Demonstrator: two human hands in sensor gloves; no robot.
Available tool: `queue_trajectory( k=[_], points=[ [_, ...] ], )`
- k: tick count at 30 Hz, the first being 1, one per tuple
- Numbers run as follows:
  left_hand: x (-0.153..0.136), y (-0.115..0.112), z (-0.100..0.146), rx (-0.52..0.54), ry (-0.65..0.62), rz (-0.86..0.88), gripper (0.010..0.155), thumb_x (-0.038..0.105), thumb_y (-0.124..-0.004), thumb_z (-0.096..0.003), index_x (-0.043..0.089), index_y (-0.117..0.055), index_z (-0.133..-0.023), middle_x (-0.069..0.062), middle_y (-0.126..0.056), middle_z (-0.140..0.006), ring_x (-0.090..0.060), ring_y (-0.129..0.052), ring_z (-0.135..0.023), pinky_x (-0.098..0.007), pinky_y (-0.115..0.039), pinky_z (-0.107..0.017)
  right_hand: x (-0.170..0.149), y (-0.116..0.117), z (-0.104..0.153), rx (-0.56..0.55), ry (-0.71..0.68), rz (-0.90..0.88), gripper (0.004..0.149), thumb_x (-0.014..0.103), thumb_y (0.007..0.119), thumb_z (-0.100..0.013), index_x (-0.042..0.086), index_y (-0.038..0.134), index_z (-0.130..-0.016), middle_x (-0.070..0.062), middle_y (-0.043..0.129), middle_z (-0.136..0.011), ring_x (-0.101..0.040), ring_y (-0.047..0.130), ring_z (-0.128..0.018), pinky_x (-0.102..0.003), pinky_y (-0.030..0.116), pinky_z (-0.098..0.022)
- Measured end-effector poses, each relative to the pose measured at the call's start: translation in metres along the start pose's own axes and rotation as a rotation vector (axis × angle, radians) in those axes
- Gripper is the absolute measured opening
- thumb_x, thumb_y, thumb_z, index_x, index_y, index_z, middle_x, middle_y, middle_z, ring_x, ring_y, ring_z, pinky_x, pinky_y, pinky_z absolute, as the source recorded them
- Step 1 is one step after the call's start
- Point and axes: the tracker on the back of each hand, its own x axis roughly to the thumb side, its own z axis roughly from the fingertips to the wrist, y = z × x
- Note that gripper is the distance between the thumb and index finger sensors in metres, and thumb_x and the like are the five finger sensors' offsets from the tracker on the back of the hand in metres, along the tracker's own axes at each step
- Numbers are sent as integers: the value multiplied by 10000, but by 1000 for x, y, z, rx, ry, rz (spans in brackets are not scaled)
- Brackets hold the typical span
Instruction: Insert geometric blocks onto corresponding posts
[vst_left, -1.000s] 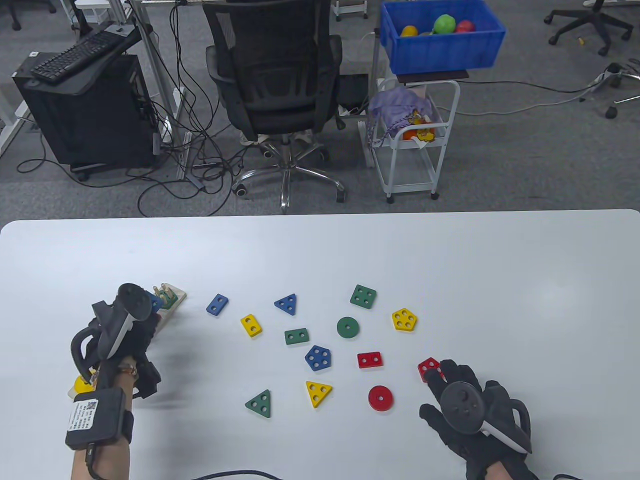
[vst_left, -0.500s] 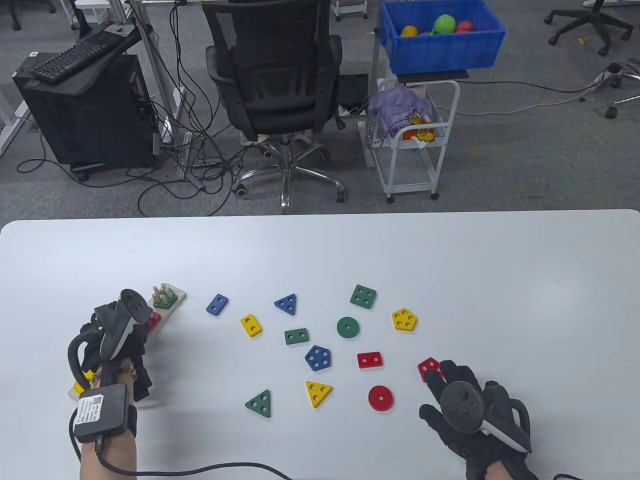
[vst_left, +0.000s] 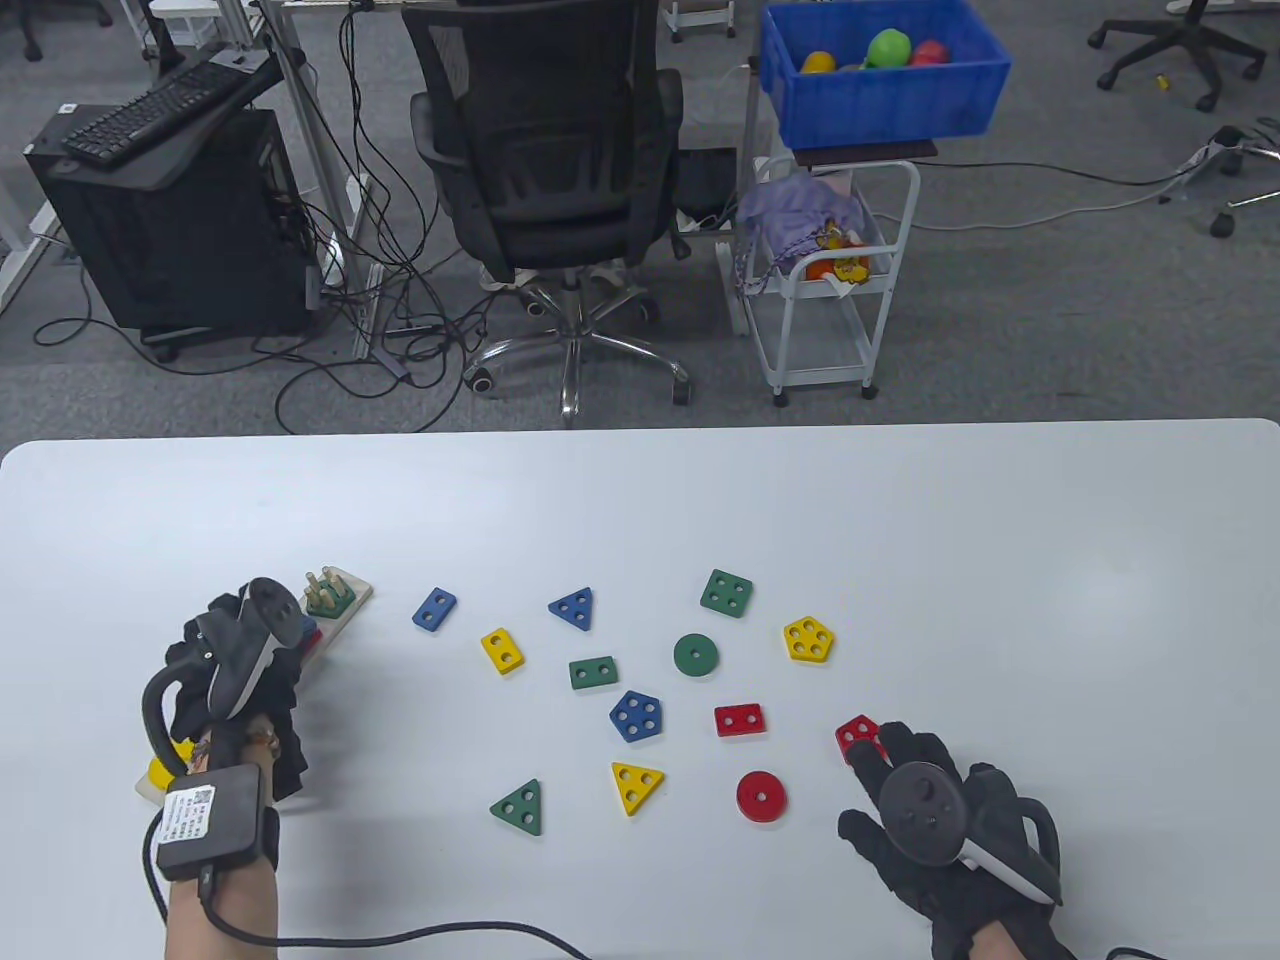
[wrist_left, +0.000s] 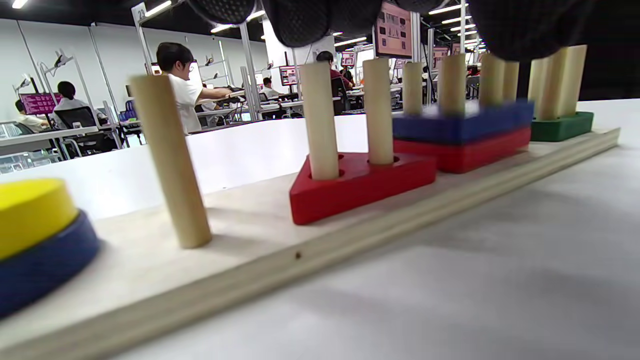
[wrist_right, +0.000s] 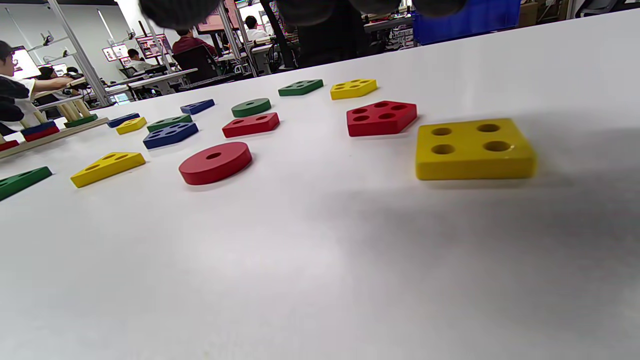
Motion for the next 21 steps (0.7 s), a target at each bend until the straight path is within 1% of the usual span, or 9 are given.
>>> queue_trajectory(
  k=[4, 7, 9, 12, 14, 18, 19, 20, 21],
  points=[
    [10, 12, 6, 17, -43, 78, 720, 543, -786, -460, 428, -445, -1084, 120, -464, -1229, -195, -552, -1151, -527, -503, -845, 0, 0, 0, 0, 1, -2, 664, 524, 581, -519, 185, 427, -1069, -225, 346, -1126, -518, 400, -1021, -801, 346, -625],
    [24, 21, 13, 10, -118, 108, 676, 511, -789, -471, 430, -485, -1070, 129, -524, -1205, -166, -612, -1115, -498, -539, -835, 0, 0, 0, 2, 0, -1, 664, 524, 581, -519, 184, 428, -1068, -224, 346, -1126, -516, 400, -1021, -800, 346, -625],
    [35, 24, 17, -12, -160, 93, 665, 497, -790, -473, 430, -497, -1066, 131, -545, -1196, -160, -639, -1095, -488, -553, -830, 0, 0, 0, 1, -1, 0, 666, 525, 581, -519, 183, 427, -1069, -225, 345, -1126, -519, 399, -1020, -800, 347, -624],
    [57, 25, 25, -78, -228, 82, 638, 462, -793, -483, 427, -523, -1060, 126, -571, -1189, -182, -660, -1082, -496, -559, -822, 0, 0, 0, 1, -1, -2, 665, 524, 581, -519, 184, 428, -1069, -224, 346, -1127, -517, 400, -1021, -801, 346, -625],
    [74, 25, 32, -108, -271, 25, 627, 435, -799, -486, 423, -537, -1056, 121, -581, -1186, -185, -673, -1077, -503, -561, -818, 0, 0, 1, 2, -2, -4, 665, 524, 581, -519, 184, 428, -1069, -226, 346, -1126, -517, 400, -1022, -800, 345, -625],
    [103, 22, 39, -97, -313, -64, 628, 420, -797, -489, 441, -527, -1055, 145, -571, -1193, -177, -661, -1096, -514, -546, -826, 0, 0, 1, 2, -4, -4, 666, 524, 581, -518, 184, 427, -1069, -224, 345, -1127, -518, 401, -1021, -801, 346, -625],
    [111, 22, 40, -102, -326, -94, 627, 415, -796, -490, 452, -524, -1053, 163, -568, -1193, -140, -667, -1104, -515, -544, -829, 0, 0, 1, 2, -5, -5, 664, 524, 581, -519, 185, 427, -1069, -225, 346, -1126, -517, 400, -1021, -800, 346, -625],
    [117, 21, 40, -121, -339, -109, 622, 401, -795, -494, 470, -521, -1047, 185, -566, -1194, -125, -666, -1111, -517, -535, -836, 0, 0, 1, 2, -6, -6, 664, 524, 581, -518, 185, 428, -1068, -225, 346, -1126, -517, 401, -1021, -800, 346, -625],
    [124, 18, 39, -164, -360, -120, 629, 389, -795, -496, 480, -508, -1048, 199, -551, -1198, -114, -662, -1119, -520, -529, -840, 0, 0, 1, 1, -6, -7, 664, 524, 581, -518, 185, 429, -1068, -223, 346, -1126, -517, 400, -1021, -800, 346, -625]
  ],
)
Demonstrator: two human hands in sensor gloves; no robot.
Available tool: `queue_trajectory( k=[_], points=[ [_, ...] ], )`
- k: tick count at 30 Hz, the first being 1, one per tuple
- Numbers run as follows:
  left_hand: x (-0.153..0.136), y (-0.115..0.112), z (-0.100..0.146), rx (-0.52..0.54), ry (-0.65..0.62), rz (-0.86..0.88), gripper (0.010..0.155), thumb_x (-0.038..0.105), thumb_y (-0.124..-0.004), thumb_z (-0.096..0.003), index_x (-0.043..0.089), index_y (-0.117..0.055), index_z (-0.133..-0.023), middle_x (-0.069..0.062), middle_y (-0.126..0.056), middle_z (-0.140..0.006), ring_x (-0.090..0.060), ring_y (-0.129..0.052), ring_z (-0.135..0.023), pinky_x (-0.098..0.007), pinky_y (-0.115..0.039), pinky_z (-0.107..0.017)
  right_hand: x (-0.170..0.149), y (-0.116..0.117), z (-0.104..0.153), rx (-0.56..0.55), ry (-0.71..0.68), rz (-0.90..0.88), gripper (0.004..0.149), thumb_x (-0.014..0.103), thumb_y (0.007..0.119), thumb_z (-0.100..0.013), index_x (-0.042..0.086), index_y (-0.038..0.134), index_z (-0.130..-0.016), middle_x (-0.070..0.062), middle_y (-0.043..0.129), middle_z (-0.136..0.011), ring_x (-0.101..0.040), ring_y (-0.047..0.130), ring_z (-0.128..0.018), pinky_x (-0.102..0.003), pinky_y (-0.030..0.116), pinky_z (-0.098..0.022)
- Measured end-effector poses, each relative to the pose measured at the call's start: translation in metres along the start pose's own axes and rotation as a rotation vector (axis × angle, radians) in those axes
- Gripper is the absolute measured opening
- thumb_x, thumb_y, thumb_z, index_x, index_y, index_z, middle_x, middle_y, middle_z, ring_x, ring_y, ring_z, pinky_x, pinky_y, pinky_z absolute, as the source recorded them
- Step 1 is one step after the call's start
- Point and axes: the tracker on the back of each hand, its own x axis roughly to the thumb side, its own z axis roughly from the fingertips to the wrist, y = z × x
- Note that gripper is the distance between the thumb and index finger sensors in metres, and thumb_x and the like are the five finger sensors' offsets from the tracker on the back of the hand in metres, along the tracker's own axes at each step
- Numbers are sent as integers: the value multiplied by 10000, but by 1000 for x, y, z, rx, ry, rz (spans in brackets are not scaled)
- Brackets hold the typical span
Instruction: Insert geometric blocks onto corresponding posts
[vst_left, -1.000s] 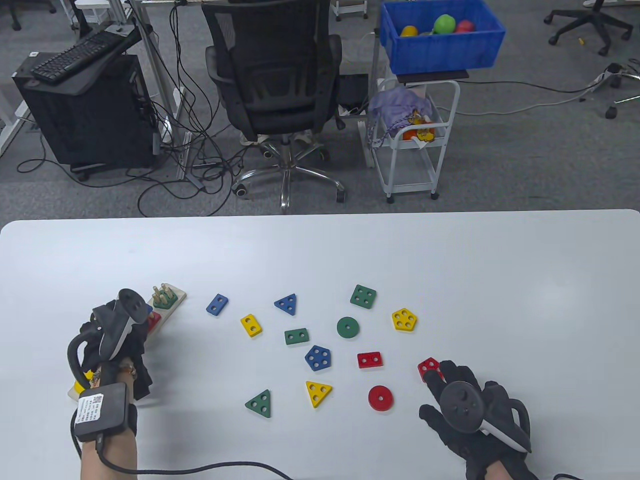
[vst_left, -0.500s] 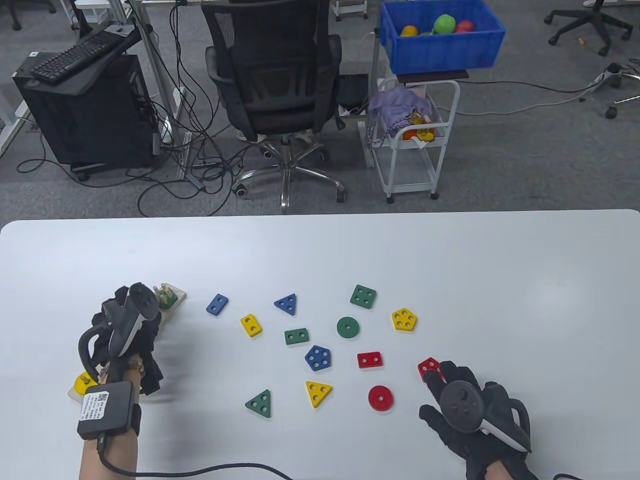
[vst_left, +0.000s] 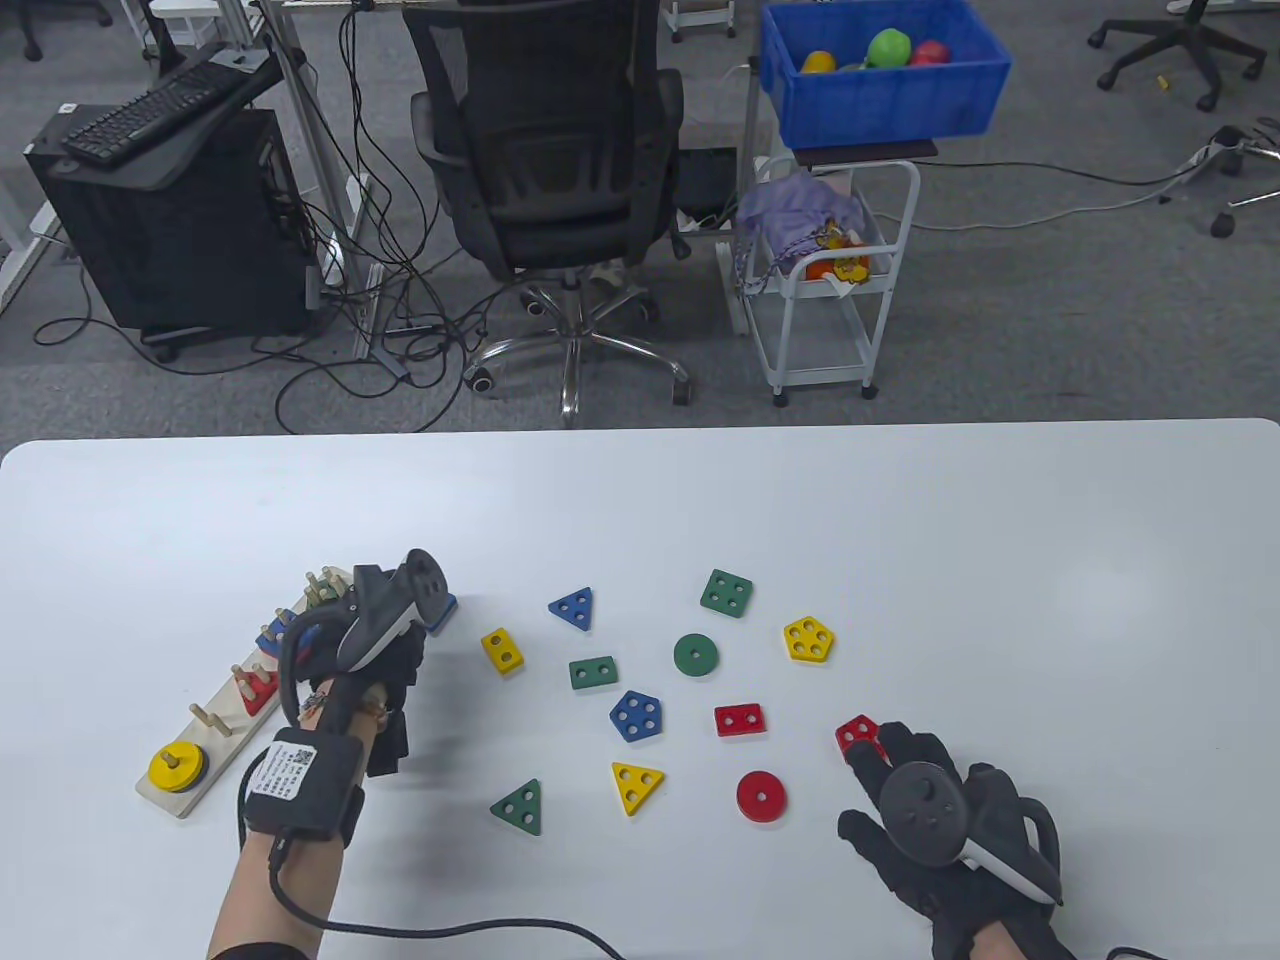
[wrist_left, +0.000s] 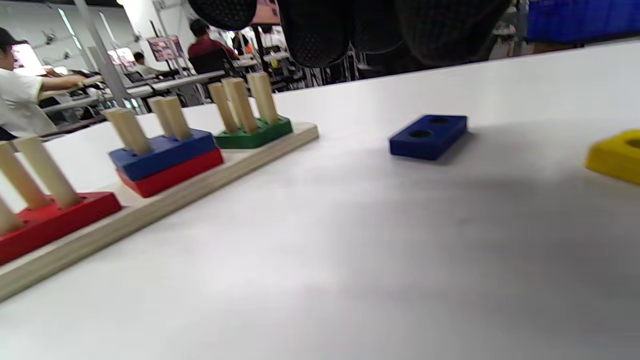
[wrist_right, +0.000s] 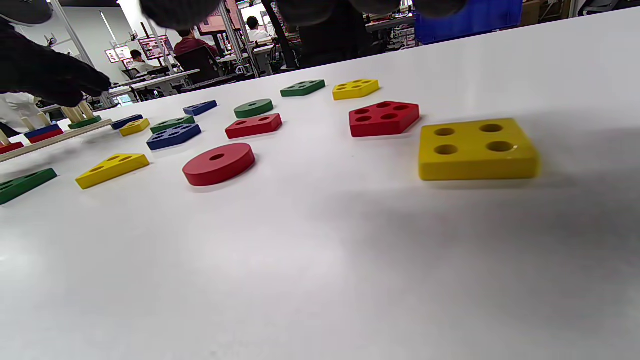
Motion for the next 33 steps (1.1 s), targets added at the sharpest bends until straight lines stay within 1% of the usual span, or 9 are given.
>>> queue_trajectory(
  k=[2, 6, 9, 15, 17, 23, 28, 31, 33],
  points=[
    [10, -2, -7, -47, -25, 4, 641, 361, -793, -502, 498, -482, -1046, 224, -521, -1202, -93, -638, -1135, -518, -520, -846, 0, 0, 0, -2, -3, -5, 663, 524, 581, -518, 185, 428, -1068, -224, 346, -1126, -517, 400, -1021, -800, 346, -625],
    [22, -9, -20, -63, -11, -75, 649, 311, -779, -512, 531, -458, -1031, 268, -492, -1197, -61, -596, -1155, -514, -501, -858, 0, 0, -1, -3, -15, -10, 661, 522, 582, -519, 185, 433, -1067, -223, 352, -1126, -515, 405, -1021, -799, 347, -626],
    [24, -16, -30, -76, 32, -135, 668, 297, -777, -512, 549, -435, -1028, 294, -462, -1199, -64, -577, -1166, -533, -488, -858, 0, 1, -1, 0, -17, -7, 661, 522, 582, -519, 185, 432, -1067, -222, 353, -1126, -516, 407, -1020, -800, 348, -625],
    [24, -30, -38, -122, 24, -191, 695, 281, -749, -518, 600, -361, -999, 353, -343, -1187, -58, -588, -1158, -529, -486, -859, 0, 1, -1, 8, -17, -4, 662, 522, 583, -518, 183, 436, -1067, -224, 357, -1125, -514, 410, -1020, -800, 350, -625],
    [23, -30, -38, -75, 38, -206, 665, 303, -758, -509, 586, -407, -999, 332, -413, -1186, -44, -629, -1133, -525, -486, -860, 1, 1, -1, 8, -17, -3, 661, 522, 582, -519, 184, 435, -1067, -225, 357, -1125, -516, 411, -1020, -799, 350, -626],
    [20, -29, -38, -53, 27, -181, 661, 348, -810, -464, 517, -489, -1017, 237, -544, -1172, -35, -702, -1076, -515, -506, -856, 1, 2, -1, 7, -17, -1, 660, 522, 582, -518, 183, 439, -1066, -224, 360, -1125, -516, 412, -1019, -799, 351, -625],
    [18, -39, -32, -53, -2, -283, 664, 407, -695, -474, 401, -381, -1060, 91, -511, -1194, -120, -667, -1085, -550, -468, -862, 1, 2, -1, 3, -20, -2, 659, 521, 582, -519, 183, 441, -1066, -224, 359, -1125, -515, 413, -1020, -799, 352, -625],
    [13, -38, -23, -16, -48, -254, 659, 435, -663, -480, 354, -377, -1069, 48, -526, -1180, -151, -682, -1068, -555, -490, -849, 1, 1, -1, -1, -22, -2, 659, 522, 582, -518, 184, 441, -1066, -223, 361, -1124, -515, 411, -1020, -799, 352, -625],
    [10, -34, -15, 38, -73, -234, 661, 443, -650, -484, 344, -367, -1073, 38, -504, -1186, -162, -679, -1067, -554, -501, -843, 1, 2, -1, -2, -23, -1, 660, 522, 582, -518, 182, 442, -1066, -225, 359, -1125, -514, 413, -1020, -799, 352, -625]
  ],
)
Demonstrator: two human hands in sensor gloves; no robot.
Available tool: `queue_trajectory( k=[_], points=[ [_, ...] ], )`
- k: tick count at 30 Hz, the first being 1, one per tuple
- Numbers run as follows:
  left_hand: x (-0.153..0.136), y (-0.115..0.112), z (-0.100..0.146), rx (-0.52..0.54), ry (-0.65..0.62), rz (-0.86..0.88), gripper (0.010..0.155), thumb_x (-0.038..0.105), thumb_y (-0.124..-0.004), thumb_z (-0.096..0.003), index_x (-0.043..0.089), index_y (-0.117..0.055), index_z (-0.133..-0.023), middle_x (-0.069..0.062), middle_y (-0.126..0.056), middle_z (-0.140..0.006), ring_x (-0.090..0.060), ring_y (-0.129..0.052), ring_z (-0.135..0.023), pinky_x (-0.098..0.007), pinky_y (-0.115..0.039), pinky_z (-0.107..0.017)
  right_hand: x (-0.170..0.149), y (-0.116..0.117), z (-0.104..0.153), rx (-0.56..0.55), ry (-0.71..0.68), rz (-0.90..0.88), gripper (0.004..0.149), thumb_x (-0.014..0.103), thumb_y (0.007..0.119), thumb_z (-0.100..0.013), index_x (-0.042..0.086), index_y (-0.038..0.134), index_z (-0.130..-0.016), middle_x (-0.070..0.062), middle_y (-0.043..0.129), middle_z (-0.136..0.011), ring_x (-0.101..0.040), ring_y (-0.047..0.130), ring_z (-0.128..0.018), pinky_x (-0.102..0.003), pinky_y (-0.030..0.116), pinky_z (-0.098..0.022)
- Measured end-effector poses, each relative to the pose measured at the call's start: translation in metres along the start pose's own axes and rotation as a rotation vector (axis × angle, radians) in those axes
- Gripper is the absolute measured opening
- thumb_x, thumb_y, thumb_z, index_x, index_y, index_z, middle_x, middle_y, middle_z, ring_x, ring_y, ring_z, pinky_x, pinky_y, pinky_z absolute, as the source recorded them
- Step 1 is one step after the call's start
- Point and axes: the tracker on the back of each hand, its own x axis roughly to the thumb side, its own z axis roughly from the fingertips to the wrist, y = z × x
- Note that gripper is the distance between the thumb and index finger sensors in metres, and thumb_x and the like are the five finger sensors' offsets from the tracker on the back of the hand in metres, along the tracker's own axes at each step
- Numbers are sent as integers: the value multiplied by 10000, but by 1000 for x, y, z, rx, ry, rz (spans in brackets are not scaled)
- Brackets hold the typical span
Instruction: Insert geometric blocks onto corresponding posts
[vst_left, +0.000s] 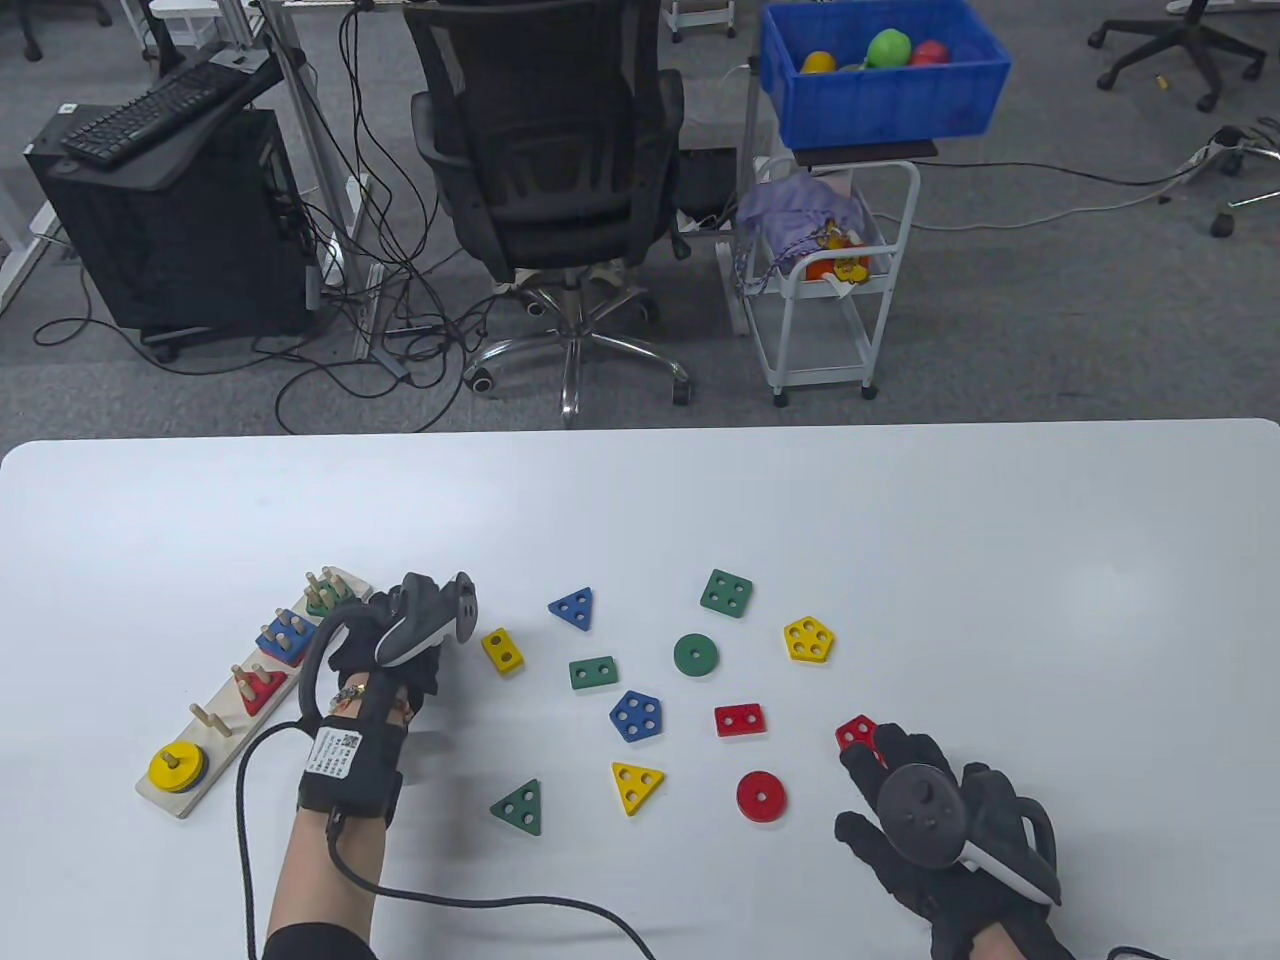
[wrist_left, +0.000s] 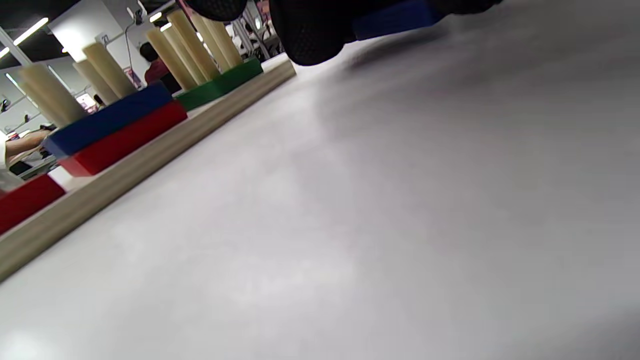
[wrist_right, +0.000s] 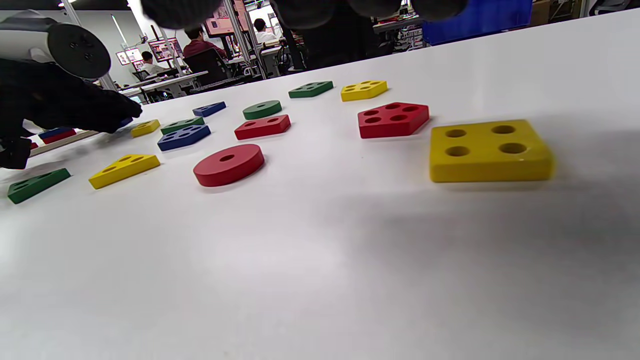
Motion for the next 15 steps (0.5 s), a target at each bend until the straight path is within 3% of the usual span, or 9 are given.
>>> queue_trajectory(
  k=[4, 8, 15],
  points=[
    [-17, 14, 23, 83, -55, 68, 649, 458, -615, -494, 356, -352, -1079, 11, -485, -1190, -186, -662, -1077, -561, -506, -839, 0, 0, 0, 2, -1, 2, 658, 521, 583, -518, 183, 443, -1066, -224, 360, -1124, -515, 412, -1020, -798, 353, -625],
    [-54, 23, 49, 168, -19, 125, 637, 472, -631, -494, 374, -401, -1080, 0, -507, -1182, -210, -709, -1060, -578, -540, -824, 1, 1, 0, 2, -3, 7, 658, 521, 582, -519, 184, 442, -1066, -224, 359, -1125, -515, 414, -1019, -798, 353, -625],
    [-128, 8, 85, 171, 129, 341, 613, 493, -654, -499, 379, -507, -1083, -26, -586, -1161, -239, -782, -1024, -593, -600, -791, 2, 1, 0, 3, -2, 9, 660, 521, 582, -518, 183, 438, -1066, -224, 360, -1124, -514, 415, -1019, -798, 354, -625]
  ],
)
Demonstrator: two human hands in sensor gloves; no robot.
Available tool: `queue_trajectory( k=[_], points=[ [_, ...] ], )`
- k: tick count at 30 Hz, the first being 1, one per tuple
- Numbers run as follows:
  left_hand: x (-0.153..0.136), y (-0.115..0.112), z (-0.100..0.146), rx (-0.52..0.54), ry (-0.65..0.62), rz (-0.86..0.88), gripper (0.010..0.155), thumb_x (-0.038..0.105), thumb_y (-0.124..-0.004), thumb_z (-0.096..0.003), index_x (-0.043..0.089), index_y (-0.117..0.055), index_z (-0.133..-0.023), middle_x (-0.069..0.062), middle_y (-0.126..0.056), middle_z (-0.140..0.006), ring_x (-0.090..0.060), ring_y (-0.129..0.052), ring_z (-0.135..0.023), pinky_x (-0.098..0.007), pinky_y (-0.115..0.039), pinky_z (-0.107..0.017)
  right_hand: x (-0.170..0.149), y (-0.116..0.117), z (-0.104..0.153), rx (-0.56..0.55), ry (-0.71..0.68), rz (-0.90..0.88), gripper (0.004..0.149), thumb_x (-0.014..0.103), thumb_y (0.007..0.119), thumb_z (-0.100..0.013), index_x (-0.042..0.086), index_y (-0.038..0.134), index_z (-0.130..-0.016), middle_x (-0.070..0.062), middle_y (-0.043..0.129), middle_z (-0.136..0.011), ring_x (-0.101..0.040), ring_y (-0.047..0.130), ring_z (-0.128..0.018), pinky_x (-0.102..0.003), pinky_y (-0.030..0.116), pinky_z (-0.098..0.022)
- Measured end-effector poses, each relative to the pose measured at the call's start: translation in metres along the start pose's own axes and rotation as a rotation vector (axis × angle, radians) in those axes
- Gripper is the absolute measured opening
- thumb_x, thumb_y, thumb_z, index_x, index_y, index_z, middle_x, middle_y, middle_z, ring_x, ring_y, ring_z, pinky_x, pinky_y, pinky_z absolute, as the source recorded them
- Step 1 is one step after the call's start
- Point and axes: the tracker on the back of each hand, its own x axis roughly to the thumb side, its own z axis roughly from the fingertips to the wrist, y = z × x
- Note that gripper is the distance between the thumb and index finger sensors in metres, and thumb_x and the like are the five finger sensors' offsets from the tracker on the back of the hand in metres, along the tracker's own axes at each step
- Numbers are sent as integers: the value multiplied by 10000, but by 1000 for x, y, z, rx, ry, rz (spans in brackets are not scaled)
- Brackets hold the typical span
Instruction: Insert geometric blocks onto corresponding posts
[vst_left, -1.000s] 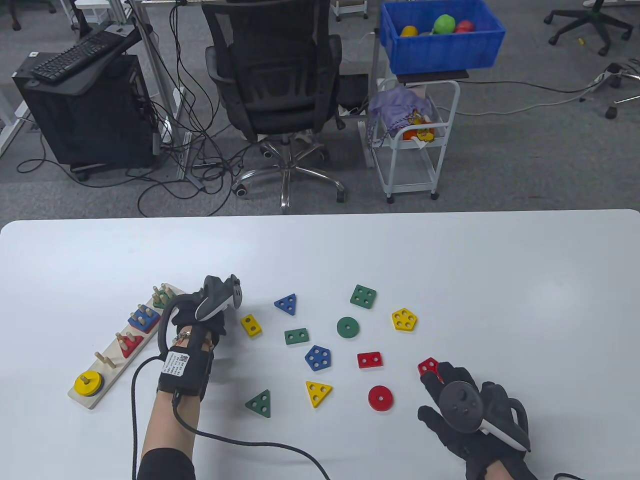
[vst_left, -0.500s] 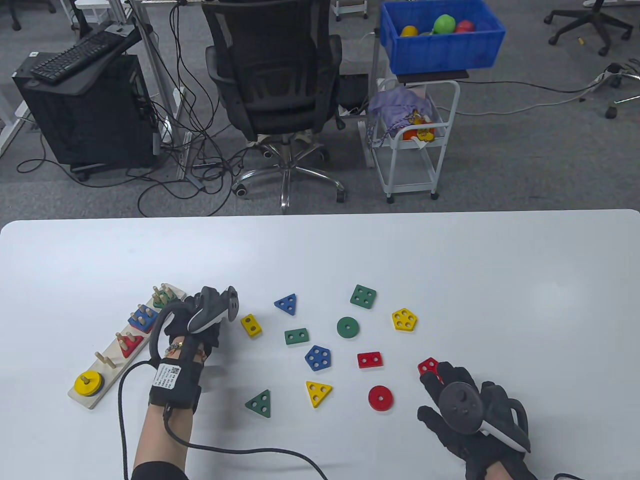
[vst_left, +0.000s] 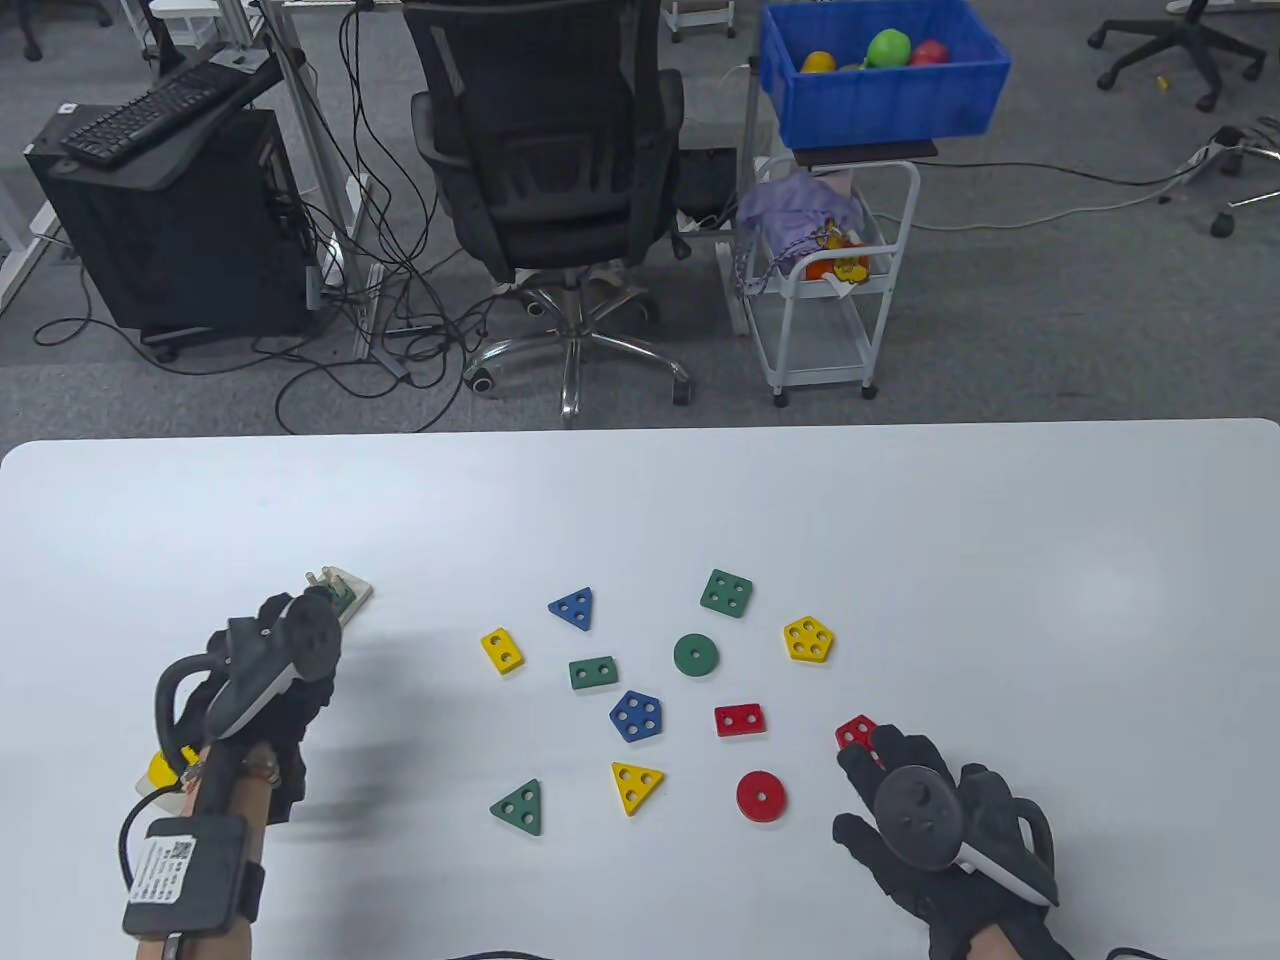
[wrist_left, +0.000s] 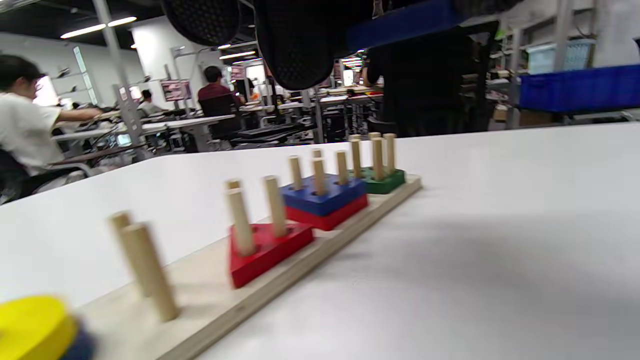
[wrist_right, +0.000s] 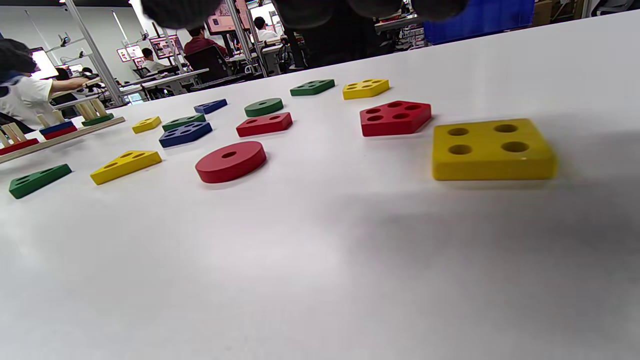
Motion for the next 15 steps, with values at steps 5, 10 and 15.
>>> queue_trajectory(
  k=[5, 10, 15],
  points=[
    [-48, -14, 19, 22, 108, 83, 673, 507, -687, -498, 342, -427, -1097, -1, -643, -1138, -221, -810, -1010, -594, -608, -784, 1, -1, 1, -7, -7, -1, 658, 521, 582, -519, 183, 442, -1066, -225, 362, -1124, -516, 415, -1019, -798, 354, -625],
    [-70, -30, 21, 5, 183, 16, 711, 516, -711, -490, 356, -374, -1095, 46, -636, -1140, -179, -786, -1024, -579, -596, -791, 1, 0, 1, -4, -5, -2, 658, 521, 582, -518, 182, 444, -1065, -225, 362, -1124, -516, 416, -1018, -798, 355, -624],
    [-72, -37, 19, -12, 218, -65, 695, 511, -727, -484, 369, -411, -1086, 51, -641, -1138, -190, -785, -1021, -577, -585, -796, 2, 0, 1, -6, -9, 3, 655, 518, 582, -519, 183, 446, -1065, -226, 360, -1124, -517, 415, -1018, -797, 354, -626]
  ],
)
